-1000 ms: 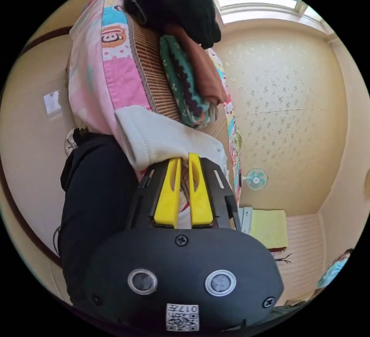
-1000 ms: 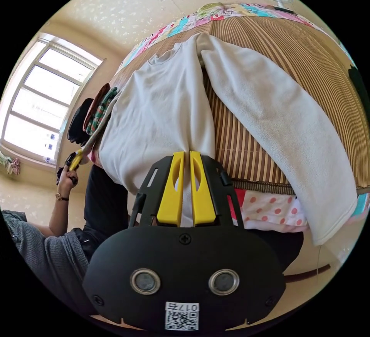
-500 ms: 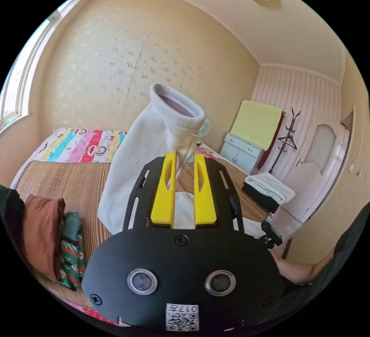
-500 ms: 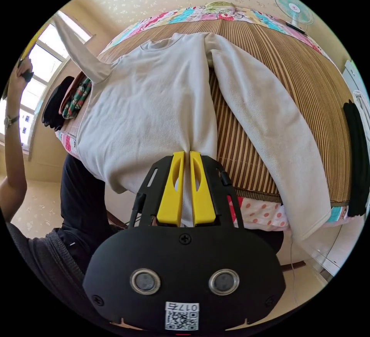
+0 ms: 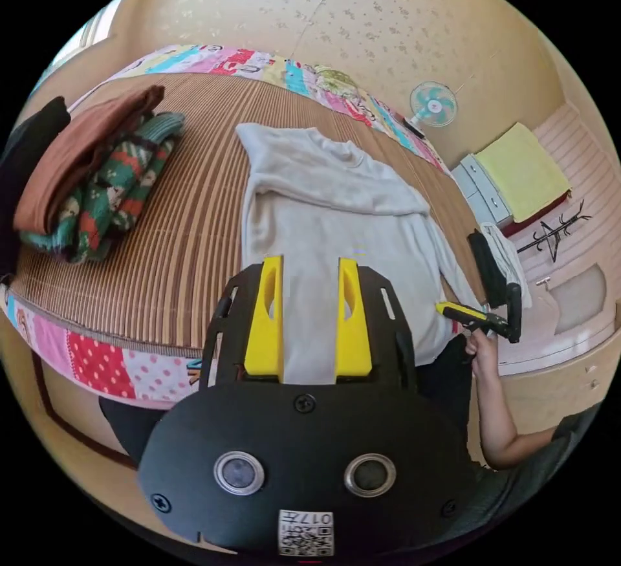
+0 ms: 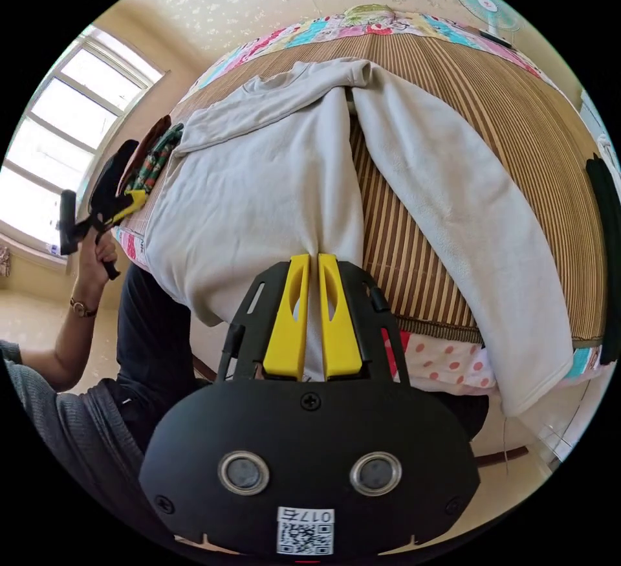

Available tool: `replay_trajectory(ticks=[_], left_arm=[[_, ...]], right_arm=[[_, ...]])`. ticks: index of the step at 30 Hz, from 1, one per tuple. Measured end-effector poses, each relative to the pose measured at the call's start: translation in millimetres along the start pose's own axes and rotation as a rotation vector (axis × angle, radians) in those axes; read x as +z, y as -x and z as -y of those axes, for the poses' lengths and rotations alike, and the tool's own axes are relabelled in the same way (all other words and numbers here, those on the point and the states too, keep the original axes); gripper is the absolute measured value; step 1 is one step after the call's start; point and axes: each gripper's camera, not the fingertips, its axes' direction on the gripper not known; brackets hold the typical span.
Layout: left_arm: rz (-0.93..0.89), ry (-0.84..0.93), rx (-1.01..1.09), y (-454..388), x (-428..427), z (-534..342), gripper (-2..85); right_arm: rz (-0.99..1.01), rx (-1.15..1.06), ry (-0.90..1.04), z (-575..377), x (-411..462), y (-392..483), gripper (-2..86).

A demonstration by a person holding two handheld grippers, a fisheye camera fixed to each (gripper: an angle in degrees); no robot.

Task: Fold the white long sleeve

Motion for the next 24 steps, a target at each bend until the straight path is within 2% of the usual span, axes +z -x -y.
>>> replay_trajectory(ticks=[2, 3, 4, 8, 10, 14, 19, 21, 24], left_arm=[[-0.013, -0.015, -0.034, 12.8, 1.5, -19.4, 12.2], [-0.028, -0.004, -0.034, 15.7, 4.9, -29.1, 11.6], [-0.038, 0.018, -0.025, 15.7, 9.7, -36.4, 11.3], [-0.004, 0.009, 0.042, 8.7, 9.7, -47.2, 8.9], [0.012, 0.034, 0.079, 16.3, 4.7, -40.7, 4.4], [-0.047, -0.007, -0.014, 54.5, -11.2, -33.4, 3.3], [-0.137, -0.016, -0.122, 83.0, -9.7, -38.9, 4.4], [-0.124, -0.028, -0.122, 83.9, -14.8, -43.3, 4.8], [-0.119, -0.04, -0.123, 90.3, -27.8, -49.6, 4.7]], right_arm=[[0.285, 0.151, -0.093, -3.8, -27.4, -41.7, 2.4], [0.366, 0.193, -0.141, -8.4, -35.6, -53.3, 2.3], [0.502, 0.289, -0.249, -21.7, -52.4, -76.1, 2.0], [0.674, 0.638, -0.45, -71.0, -90.4, -134.7, 3.0], [0.704, 0.732, -0.482, -82.6, -100.4, -151.7, 5.1], [0.717, 0.857, -0.483, -90.2, -116.2, -175.2, 12.0], [0.783, 0.932, -0.564, -83.8, -117.7, -186.9, 11.8], [0.734, 0.972, -0.54, -80.9, -126.5, -187.4, 9.6], [0.515, 0.864, -0.441, -61.0, -161.0, -176.7, 3.7]])
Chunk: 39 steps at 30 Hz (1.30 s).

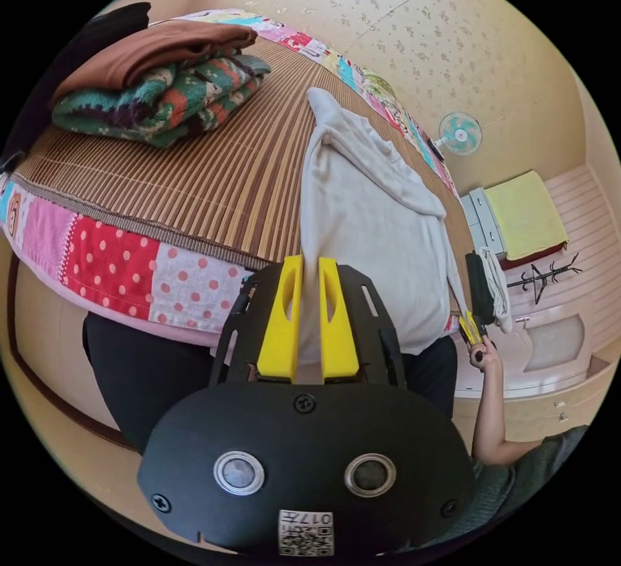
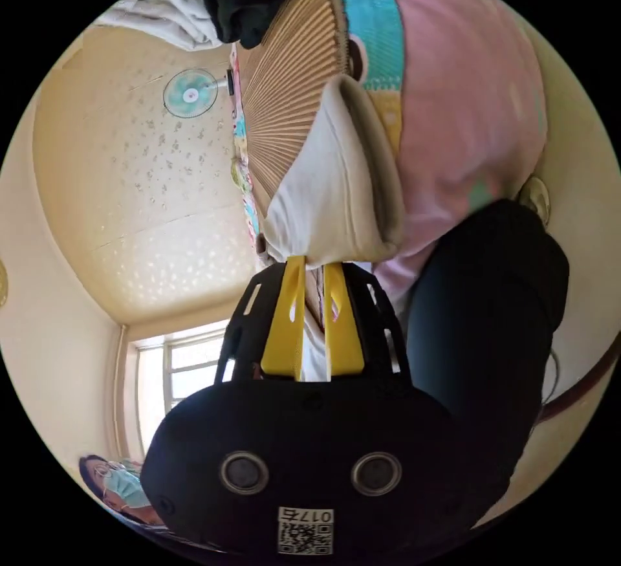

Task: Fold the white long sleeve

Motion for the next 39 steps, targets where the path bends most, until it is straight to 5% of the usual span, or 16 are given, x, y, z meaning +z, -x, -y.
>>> replay_trajectory(ticks=[8, 15, 19, 25, 33, 39], left_arm=[[-0.09, -0.04, -0.025, 31.7, -43.7, -5.7, -0.1], [-0.104, -0.049, 0.002, 36.8, -57.8, -2.6, 0.0], [-0.121, -0.037, -0.005, 40.7, -55.7, -5.1, 0.7], [-0.164, -0.027, -0.059, 56.7, -55.9, -6.9, 2.0], [-0.176, -0.06, -0.054, 59.5, -71.7, 3.7, 3.3], [-0.198, -0.072, -0.044, 55.1, -81.6, 2.9, 3.5]], right_arm=[[-0.426, -0.356, 0.204, 17.8, -10.5, 79.8, 0.9], [-0.142, -0.547, -0.049, 24.9, -83.7, 98.7, 1.2], [-0.069, -0.271, -0.16, 13.7, -96.8, 16.6, 0.8], [0.352, -0.102, -0.203, -31.5, -78.0, -86.9, 2.0], [0.29, -0.078, -0.212, -22.9, -54.4, -68.0, 15.0], [0.304, -0.367, -0.252, -2.1, -21.9, 70.0, 3.4]])
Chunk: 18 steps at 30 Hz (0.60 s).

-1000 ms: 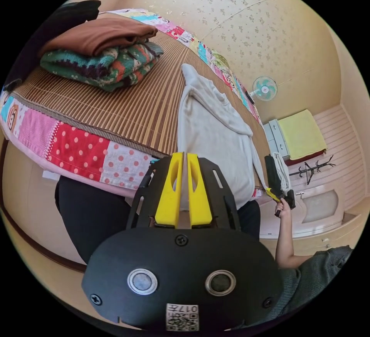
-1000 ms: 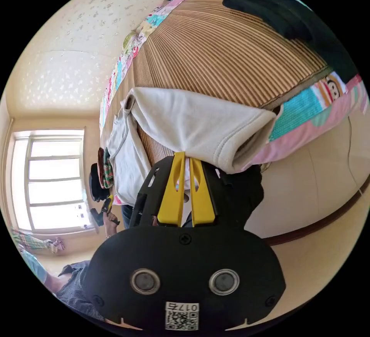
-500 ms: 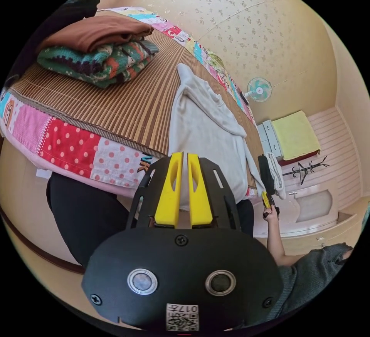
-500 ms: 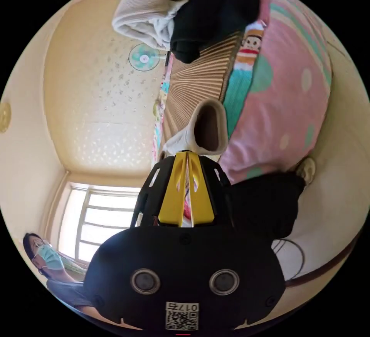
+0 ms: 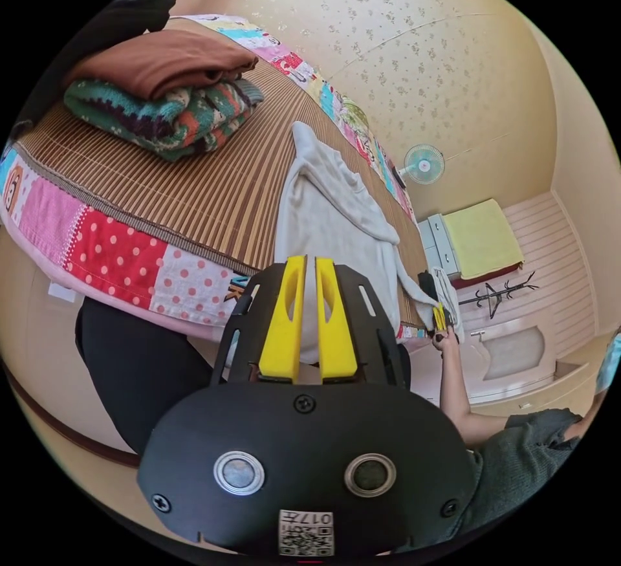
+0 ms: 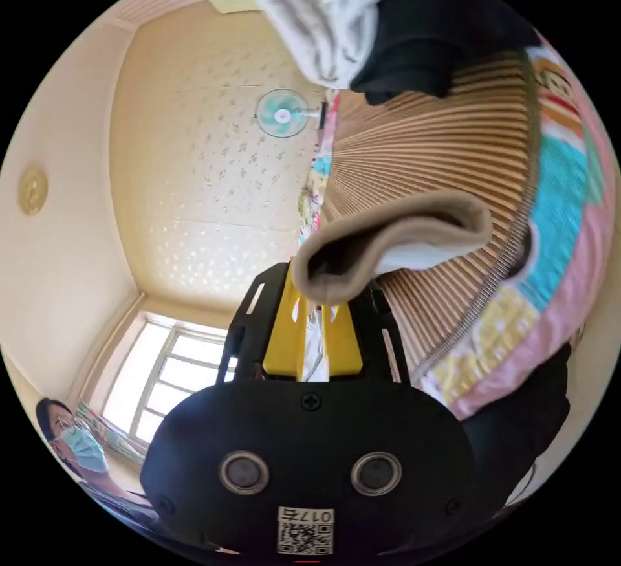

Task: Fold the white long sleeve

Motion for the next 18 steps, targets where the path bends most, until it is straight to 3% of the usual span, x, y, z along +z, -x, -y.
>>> replay_trajectory(ticks=[3, 7, 9, 11, 18], left_arm=[[0.012, 0.025, 0.014, -6.5, 3.5, -4.3, 3.5], [-0.018, 0.037, -0.015, -10.3, 10.7, -15.0, 4.0], [-0.025, 0.049, -0.019, -12.3, 14.3, -18.7, 4.5], [-0.022, 0.077, -0.022, -13.6, 19.0, -20.8, 5.4], [-0.005, 0.137, -0.005, -9.1, 24.3, -14.8, 8.1]], right_arm=[[0.114, -0.264, 0.107, -11.1, 87.5, 108.7, 4.3], [0.292, -0.508, 0.489, -103.5, 232.0, 203.3, 6.6], [0.288, -0.547, 0.695, -156.8, 289.0, 201.0, 7.9], [0.174, -0.449, 0.919, -220.0, 338.9, 157.2, 8.2], [0.094, -0.303, 0.962, -264.1, 283.0, 47.8, 8.1]])
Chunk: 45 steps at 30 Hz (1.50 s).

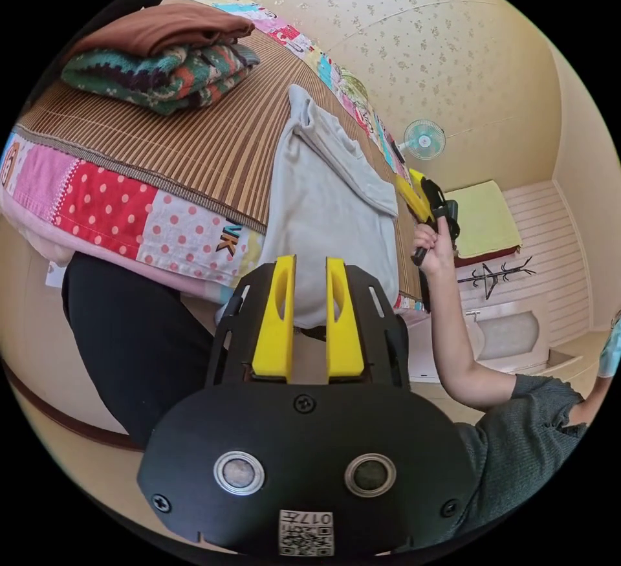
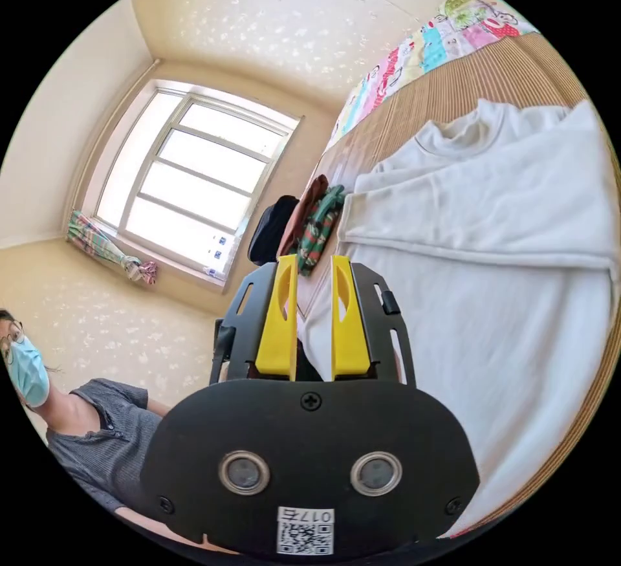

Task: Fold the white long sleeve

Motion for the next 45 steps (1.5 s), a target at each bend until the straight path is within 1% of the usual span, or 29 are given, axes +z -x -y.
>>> replay_trajectory(ticks=[2, 4, 5, 6, 7, 8, 9, 10, 12, 14, 16, 18, 20, 23, 25, 29, 31, 33, 34, 36, 38, 39, 41, 43, 45], left_arm=[[0.024, 0.05, 0.055, 1.0, 3.9, 10.4, 8.7], [0.103, 0.183, 0.151, -0.3, 14.5, 27.7, 10.7], [0.132, 0.224, 0.173, -0.7, 18.7, 31.7, 11.4], [0.187, 0.329, 0.205, -0.6, 30.7, 39.0, 12.3], [0.24, 0.431, 0.215, 0.6, 45.2, 44.8, 13.2], [0.259, 0.467, 0.218, 0.6, 52.0, 46.8, 13.6], [0.26, 0.533, 0.229, -1.1, 66.8, 49.4, 14.7], [0.209, 0.602, 0.246, -4.6, 83.0, 50.7, 15.9], [0.134, 0.68, 0.251, -9.7, 105.0, 51.2, 15.9], [0.131, 0.702, 0.256, -15.9, 118.4, 51.9, 15.7], [0.186, 0.693, 0.289, -23.4, 127.2, 56.5, 14.9], [0.215, 0.733, 0.335, -27.1, 136.3, 62.2, 13.4], [0.214, 0.782, 0.358, -29.4, 143.6, 70.1, 12.0], [0.228, 0.857, 0.387, -35.9, 150.1, 79.3, 10.4], [0.269, 0.881, 0.425, -45.6, 151.5, 80.3, 10.1], [0.351, 0.906, 0.431, -53.8, 151.5, 80.9, 9.8], [0.431, 0.982, 0.407, -50.9, 157.9, 81.0, 9.9], [0.516, 1.065, 0.429, -46.4, 167.6, 75.3, 10.6], [0.518, 1.063, 0.455, -48.4, 169.4, 74.5, 11.0], [0.471, 1.047, 0.454, -47.9, 170.1, 76.7, 11.5], [0.402, 1.047, 0.439, -41.0, 173.5, 79.3, 12.2], [0.352, 1.057, 0.429, -35.4, 177.0, 80.0, 12.4], [0.332, 1.101, 0.417, -27.8, 181.2, 80.9, 11.6], [0.284, 1.14, 0.468, -31.4, 177.2, 83.0, 6.9], [0.236, 1.173, 0.524, -37.5, 167.6, 81.0, 5.2]], right_arm=[[-0.138, 0.004, -0.014, -34.6, -39.7, -6.3, 8.6], [-0.244, 0.002, 0.002, -59.2, -67.7, -5.2, 9.1], [-0.309, 0.003, 0.041, -75.0, -81.6, -4.2, 9.4], [-0.341, 0.007, 0.071, -82.3, -86.1, -4.4, 9.6], [-0.404, 0.031, 0.152, -96.1, -90.6, -7.4, 9.8], [-0.466, 0.082, 0.24, -110.2, -90.8, -14.3, 10.1], [-0.49, 0.107, 0.272, -117.5, -90.3, -17.9, 10.4], [-0.5, 0.143, 0.3, -132.0, -89.9, -23.3, 11.0], [-0.456, 0.188, 0.286, -149.4, -88.9, -30.1, 11.5], [-0.407, 0.234, 0.242, -164.3, -88.0, -35.0, 12.2], [-0.447, 0.247, 0.268, -167.7, -83.2, -37.9, 12.7], [-0.495, 0.242, 0.332, -165.4, -74.4, -44.9, 13.2], [-0.532, 0.235, 0.478, -157.7, -55.6, -60.1, 14.0], [-0.569, 0.2, 0.585, -147.9, -36.1, -65.7, 14.9], [-0.578, 0.204, 0.614, -145.5, -31.8, -68.0, 14.8], [-0.529, 0.213, 0.579, -143.9, -44.5, -65.2, 13.1], [-0.513, 0.243, 0.563, -144.4, -55.1, -67.3, 11.4], [-0.434, 0.277, 0.567, -147.1, -67.0, -66.9, 7.1], [-0.353, 0.293, 0.558, -149.2, -79.0, -62.4, 4.9], [-0.207, 0.284, 0.49, -151.6, -106.5, -48.1, 3.9], [0.014, 0.218, 0.339, -153.4, -152.8, -25.0, 3.1], [0.046, 0.205, 0.306, -153.8, -163.5, -20.9, 2.9], [0.092, 0.183, 0.235, -154.1, -195.0, -11.2, 2.5], [0.107, 0.184, 0.224, -152.9, -207.4, -8.6, 2.3], [0.101, 0.197, 0.225, -151.8, -215.3, -7.3, 2.2]])
